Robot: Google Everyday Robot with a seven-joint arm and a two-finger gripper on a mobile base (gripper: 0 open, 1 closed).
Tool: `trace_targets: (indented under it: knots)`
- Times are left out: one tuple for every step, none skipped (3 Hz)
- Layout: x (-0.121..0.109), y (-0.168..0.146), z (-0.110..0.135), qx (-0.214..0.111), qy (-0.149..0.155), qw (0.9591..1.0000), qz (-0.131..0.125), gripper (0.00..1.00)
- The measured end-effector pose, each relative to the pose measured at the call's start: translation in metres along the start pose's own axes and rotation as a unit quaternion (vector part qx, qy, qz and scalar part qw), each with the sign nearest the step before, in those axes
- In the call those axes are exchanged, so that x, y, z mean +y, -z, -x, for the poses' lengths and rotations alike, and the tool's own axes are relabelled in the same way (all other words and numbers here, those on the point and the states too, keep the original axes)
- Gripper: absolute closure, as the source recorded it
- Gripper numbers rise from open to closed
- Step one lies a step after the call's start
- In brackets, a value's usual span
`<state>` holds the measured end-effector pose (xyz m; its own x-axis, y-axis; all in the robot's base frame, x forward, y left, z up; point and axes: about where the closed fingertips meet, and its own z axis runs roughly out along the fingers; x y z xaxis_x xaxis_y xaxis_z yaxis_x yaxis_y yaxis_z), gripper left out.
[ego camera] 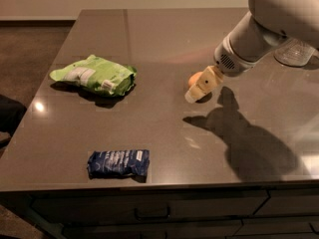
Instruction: Move orange near green rice chip bag
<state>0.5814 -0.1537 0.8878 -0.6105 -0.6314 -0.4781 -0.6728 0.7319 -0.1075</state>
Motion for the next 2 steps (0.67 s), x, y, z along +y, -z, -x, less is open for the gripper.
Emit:
trace_targets:
  knots:
    - [-0.001,-0.014,0.003,-0.016,-0.011,0.9998,0.008,0.0]
    - [-0.002,-0.026,0.006,-0.035,-0.009,0.9991,0.02,0.0]
